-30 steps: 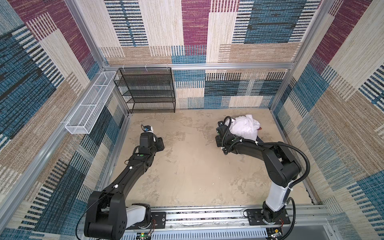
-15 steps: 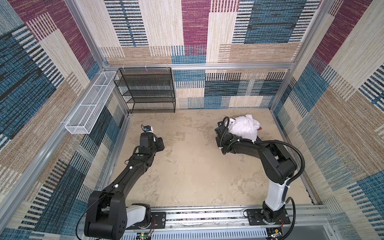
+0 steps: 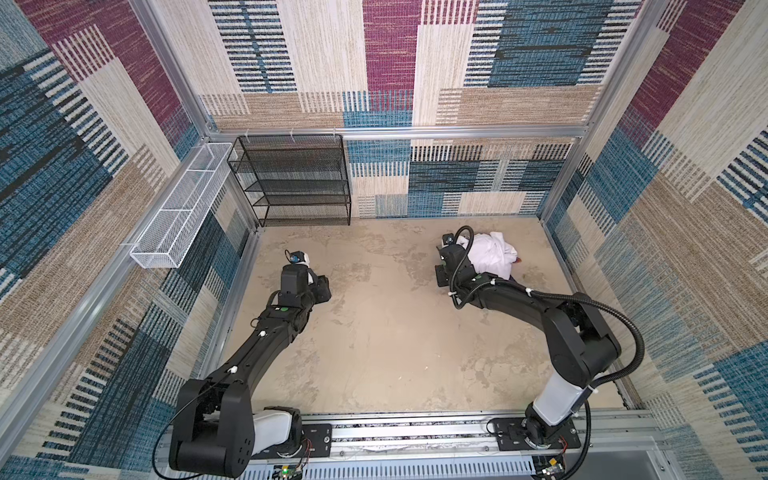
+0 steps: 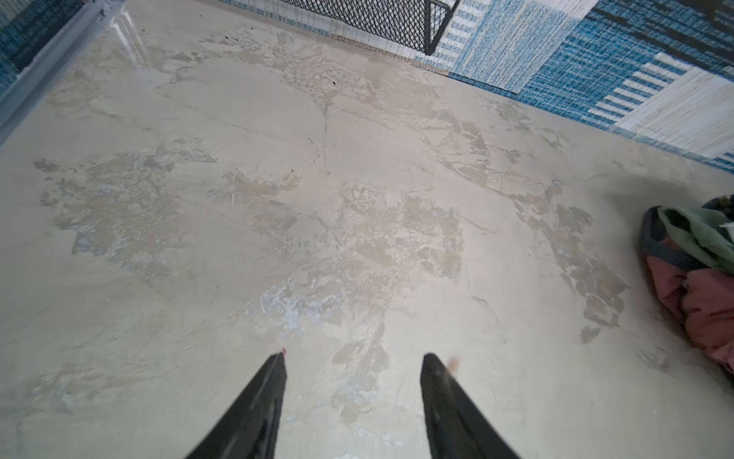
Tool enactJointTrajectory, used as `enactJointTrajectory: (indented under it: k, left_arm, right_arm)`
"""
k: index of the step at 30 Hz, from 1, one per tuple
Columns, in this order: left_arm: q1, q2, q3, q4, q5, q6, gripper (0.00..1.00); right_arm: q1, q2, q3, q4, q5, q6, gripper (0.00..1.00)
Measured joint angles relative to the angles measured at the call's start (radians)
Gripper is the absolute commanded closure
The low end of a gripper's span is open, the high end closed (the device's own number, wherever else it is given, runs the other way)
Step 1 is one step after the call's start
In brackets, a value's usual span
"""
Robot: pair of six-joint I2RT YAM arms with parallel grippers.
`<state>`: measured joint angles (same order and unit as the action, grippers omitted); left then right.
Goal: Pick out a specific cloth from the pile
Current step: 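Reach the right gripper to the pile and grasp the pink t-shirt edge, then lift the pink t-shirt with the right gripper, pulling it out of the pile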
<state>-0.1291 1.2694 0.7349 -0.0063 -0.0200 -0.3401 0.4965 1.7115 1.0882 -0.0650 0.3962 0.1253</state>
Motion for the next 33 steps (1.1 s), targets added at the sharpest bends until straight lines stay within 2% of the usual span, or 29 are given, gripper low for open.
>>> enactJointTrajectory:
  k: [14,33]
  left_arm:
    - [-0.009,0.035,0.106,-0.04,0.052,-0.001,0.43]
    - [-0.026,0.019,0.148,-0.076,0.075,-0.027,0.44]
  right_arm:
    - [-0.161,-0.226,-0.001,-0.014,-0.193,0.03,1.0]
    - [-0.307,-0.332,0.072,-0.065,-0.396,0.043,1.0]
